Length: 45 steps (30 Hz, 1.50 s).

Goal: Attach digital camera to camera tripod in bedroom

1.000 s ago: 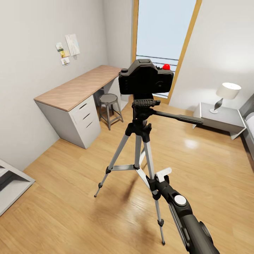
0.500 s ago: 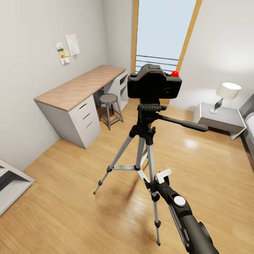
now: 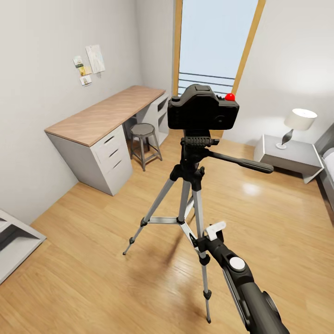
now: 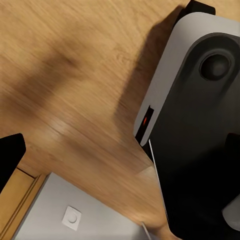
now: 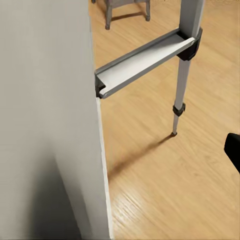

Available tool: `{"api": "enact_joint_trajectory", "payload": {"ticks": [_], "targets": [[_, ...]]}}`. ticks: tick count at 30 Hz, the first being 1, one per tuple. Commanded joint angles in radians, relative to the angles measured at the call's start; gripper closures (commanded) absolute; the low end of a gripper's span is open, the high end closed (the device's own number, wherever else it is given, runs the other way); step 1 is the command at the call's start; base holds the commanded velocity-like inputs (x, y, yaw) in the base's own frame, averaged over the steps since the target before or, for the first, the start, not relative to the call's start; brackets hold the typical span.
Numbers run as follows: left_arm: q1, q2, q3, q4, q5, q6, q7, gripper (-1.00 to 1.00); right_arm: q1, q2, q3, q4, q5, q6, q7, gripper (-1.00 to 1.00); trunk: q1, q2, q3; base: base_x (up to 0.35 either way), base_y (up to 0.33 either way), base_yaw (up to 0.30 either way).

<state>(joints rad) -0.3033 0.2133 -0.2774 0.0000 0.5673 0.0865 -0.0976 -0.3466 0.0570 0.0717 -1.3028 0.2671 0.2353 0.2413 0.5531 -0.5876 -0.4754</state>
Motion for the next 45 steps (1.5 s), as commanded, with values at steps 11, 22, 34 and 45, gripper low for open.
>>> {"api": "enact_joint_trajectory", "payload": {"ticks": [11, 22, 34, 45], "targets": [[-0.001, 0.000, -0.008, 0.000, 0.010, 0.004, -0.004, -1.00, -0.001, -0.002, -0.001, -0.012, 0.011, 0.025, 0.006, -1.00, 0.000, -0.001, -0.001, 0.000, 0.000, 0.000], [-0.001, 0.001, -0.008, 0.000, 0.011, 0.004, -0.004, -1.00, -0.001, -0.002, -0.002, -0.020, 0.011, 0.040, 0.006, -1.00, 0.000, -0.001, -0.001, 0.000, 0.000, 0.000], [-0.001, 0.001, -0.008, 0.000, 0.011, 0.003, -0.004, -1.00, -0.002, -0.003, -0.004, -0.030, 0.009, 0.041, 0.009, -1.00, 0.000, -0.001, -0.001, 0.000, 0.000, 0.000], [0.000, 0.001, -0.008, 0.000, 0.010, -0.017, -0.003, -1.00, -0.007, -0.006, -0.002, -0.128, 0.004, 0.066, 0.016, -1.00, 0.000, -0.001, -0.001, 0.000, 0.000, 0.000]]}}
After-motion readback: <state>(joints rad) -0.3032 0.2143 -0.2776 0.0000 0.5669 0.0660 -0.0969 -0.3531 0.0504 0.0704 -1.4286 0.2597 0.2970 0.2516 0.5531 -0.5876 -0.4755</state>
